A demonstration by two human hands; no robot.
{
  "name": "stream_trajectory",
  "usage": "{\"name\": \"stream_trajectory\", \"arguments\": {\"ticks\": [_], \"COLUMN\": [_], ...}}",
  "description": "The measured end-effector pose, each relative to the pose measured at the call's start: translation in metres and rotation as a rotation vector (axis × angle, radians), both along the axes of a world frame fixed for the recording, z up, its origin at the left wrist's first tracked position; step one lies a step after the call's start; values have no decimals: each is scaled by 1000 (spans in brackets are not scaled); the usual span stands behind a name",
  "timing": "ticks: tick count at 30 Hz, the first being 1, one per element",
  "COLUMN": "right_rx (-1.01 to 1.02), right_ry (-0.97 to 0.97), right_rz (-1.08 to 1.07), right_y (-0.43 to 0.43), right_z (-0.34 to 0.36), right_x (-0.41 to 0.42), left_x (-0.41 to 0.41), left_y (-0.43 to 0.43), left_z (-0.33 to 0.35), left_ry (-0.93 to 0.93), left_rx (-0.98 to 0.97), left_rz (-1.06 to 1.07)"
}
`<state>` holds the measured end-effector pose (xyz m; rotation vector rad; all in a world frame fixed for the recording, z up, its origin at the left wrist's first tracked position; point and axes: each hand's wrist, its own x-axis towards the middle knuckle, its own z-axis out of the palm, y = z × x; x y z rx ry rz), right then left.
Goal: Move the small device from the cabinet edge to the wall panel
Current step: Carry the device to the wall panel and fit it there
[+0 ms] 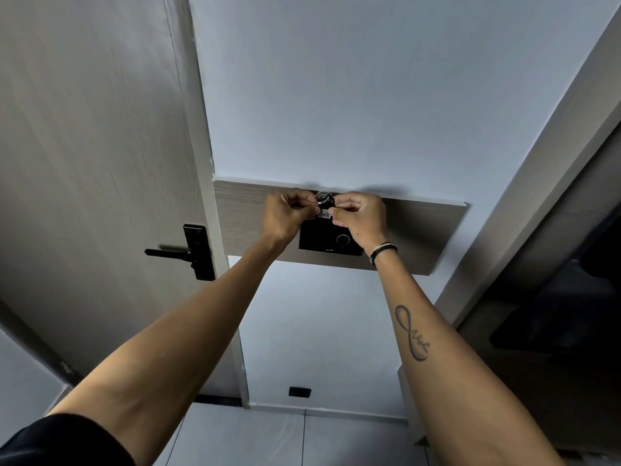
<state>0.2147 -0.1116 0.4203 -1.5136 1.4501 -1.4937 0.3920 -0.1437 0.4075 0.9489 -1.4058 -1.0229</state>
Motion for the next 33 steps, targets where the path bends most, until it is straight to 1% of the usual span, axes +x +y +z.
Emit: {"name": "stream_trajectory", "arguments": {"ticks": [5,12,16,19,29,33], "right_rx": [40,73,55,59,127,127], "right_ry": [77,269,400,459,594,544], "right_rz": [-21,-85,-127,-149,-164,-158], "right_y": [-1,-4,-6,-9,-8,-4], "right_z": [-4,-10,-7,-5,-2,-5], "right_x": [-2,-5,-4,-2,3,3], "left_x": [-2,-6,-6,-6,-11,-10], "left_y": [0,4,5,7,15,16], "left_z": [-6,-11,-11,-11,-14,-20], "left_ry": [-34,-148,-183,-204,-315,-341], "left_rx": [20,-7,-2,-9,-75,-81], "left_rz": [2,78,105,126,200,246]}}
